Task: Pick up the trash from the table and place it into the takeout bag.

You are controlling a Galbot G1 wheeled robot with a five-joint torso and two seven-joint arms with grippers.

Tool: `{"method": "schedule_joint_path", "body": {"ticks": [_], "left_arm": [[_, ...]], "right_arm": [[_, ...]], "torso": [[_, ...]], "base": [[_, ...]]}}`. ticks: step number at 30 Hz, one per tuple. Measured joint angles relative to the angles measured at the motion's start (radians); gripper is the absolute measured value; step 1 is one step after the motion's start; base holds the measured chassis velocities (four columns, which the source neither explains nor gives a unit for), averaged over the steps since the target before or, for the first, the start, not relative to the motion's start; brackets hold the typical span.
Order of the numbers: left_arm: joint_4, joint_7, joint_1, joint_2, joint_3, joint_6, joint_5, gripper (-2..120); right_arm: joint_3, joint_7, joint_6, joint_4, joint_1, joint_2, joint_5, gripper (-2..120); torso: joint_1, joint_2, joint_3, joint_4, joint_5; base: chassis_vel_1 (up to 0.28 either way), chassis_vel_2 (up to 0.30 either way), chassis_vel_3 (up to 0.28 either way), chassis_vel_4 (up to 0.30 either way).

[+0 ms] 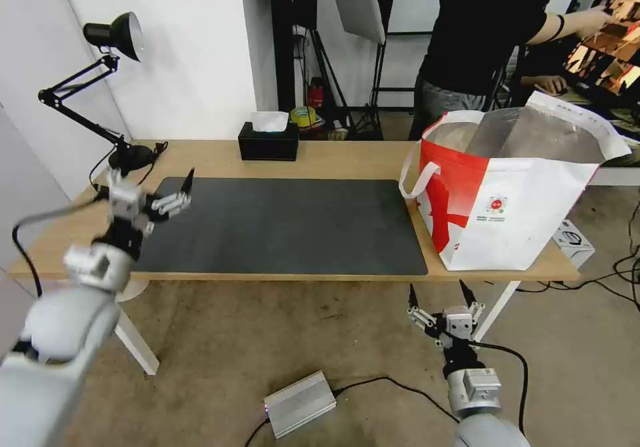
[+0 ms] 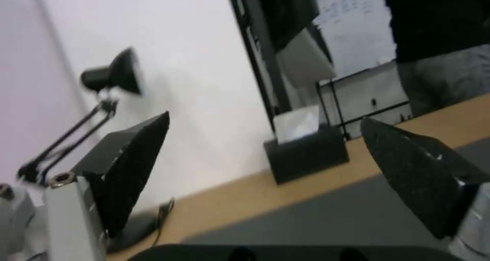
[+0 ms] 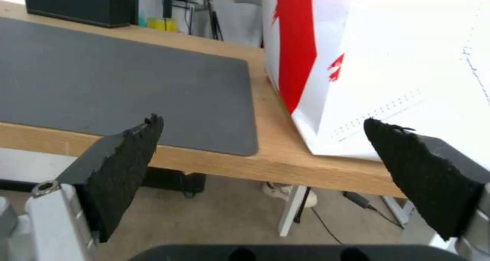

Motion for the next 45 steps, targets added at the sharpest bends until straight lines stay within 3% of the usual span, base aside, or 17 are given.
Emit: {"method": "schedule_joint_path", "body": {"ticks": [14, 21, 30, 45], "left_arm": [[-0.040, -0.029, 0.169, -0.198, -0.060, -0.056, 0.116, 100], [-0.043, -0.095, 0.251, -0.274, -0.037, -0.115, 0.159, 100], [-0.051, -0.146, 0.331, -0.321, 0.007, -0.171, 0.169, 100], [-0.040, -0.144, 0.385, -0.374, 0.033, -0.273, 0.212, 100]], "right_arm": [[0.023, 0.011, 0.019, 0.008, -0.021, -0.004, 0.017, 100], [0.024, 0.014, 0.023, 0.010, -0.024, 0.001, 0.018, 100], [0.022, 0.014, 0.023, 0.013, -0.023, 0.006, 0.016, 100], [0.019, 0.013, 0.020, 0.018, -0.027, 0.015, 0.011, 100]], "torso": [[0.000, 0.000, 0.000, -0.0002, 0.0001], [0.000, 0.000, 0.000, -0.0003, 0.0002], [0.000, 0.000, 0.000, -0.0003, 0.0002], [0.000, 0.000, 0.000, -0.0002, 0.0001]], "base": [[0.000, 0.000, 0.000, 0.000], [0.000, 0.000, 0.000, 0.000], [0.000, 0.000, 0.000, 0.000], [0.000, 0.000, 0.000, 0.000]]}}
